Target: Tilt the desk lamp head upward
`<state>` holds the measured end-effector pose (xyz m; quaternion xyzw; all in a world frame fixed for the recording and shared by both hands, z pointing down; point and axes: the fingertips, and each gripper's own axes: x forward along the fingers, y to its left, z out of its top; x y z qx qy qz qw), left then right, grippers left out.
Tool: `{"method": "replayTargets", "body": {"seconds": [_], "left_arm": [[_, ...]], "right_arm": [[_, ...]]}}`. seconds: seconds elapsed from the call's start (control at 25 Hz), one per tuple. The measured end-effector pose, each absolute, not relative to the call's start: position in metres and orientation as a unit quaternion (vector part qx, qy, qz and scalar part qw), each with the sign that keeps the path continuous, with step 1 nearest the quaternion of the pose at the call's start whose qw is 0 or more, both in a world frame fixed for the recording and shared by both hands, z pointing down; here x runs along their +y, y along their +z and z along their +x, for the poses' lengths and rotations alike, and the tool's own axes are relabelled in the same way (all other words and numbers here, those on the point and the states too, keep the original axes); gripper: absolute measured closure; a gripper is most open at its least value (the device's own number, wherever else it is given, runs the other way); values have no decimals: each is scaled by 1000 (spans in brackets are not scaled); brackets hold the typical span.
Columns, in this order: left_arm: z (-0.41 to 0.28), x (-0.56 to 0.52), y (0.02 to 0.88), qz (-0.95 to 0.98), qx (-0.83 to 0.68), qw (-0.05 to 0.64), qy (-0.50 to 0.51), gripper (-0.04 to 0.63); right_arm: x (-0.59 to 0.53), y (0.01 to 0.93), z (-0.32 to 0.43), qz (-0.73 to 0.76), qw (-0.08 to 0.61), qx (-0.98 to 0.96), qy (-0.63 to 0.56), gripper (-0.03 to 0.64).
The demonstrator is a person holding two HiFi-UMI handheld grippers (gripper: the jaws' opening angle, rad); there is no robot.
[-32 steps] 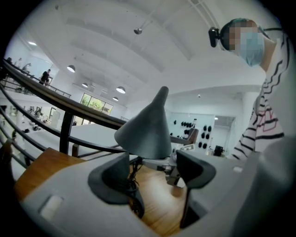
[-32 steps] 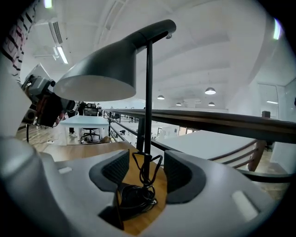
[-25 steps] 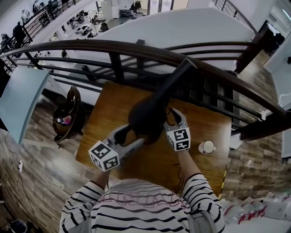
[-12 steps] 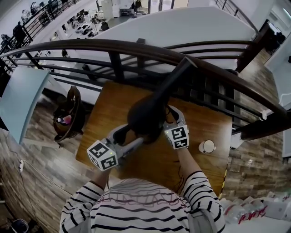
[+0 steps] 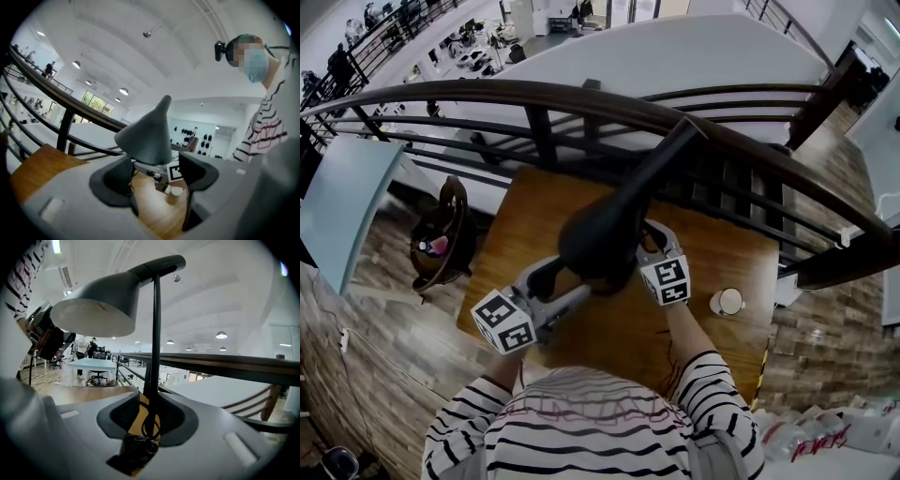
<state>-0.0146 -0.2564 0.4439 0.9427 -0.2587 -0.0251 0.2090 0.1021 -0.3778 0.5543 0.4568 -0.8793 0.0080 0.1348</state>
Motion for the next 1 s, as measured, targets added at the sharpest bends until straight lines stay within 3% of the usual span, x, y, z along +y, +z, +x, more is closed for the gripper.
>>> {"method": "replayTargets", "body": {"seconds": [1.0], "left_arm": [[-64, -220, 343, 953, -293, 68, -35, 304]], "right_arm": [[-371, 553, 100, 469, 130, -873, 38, 515]]}}
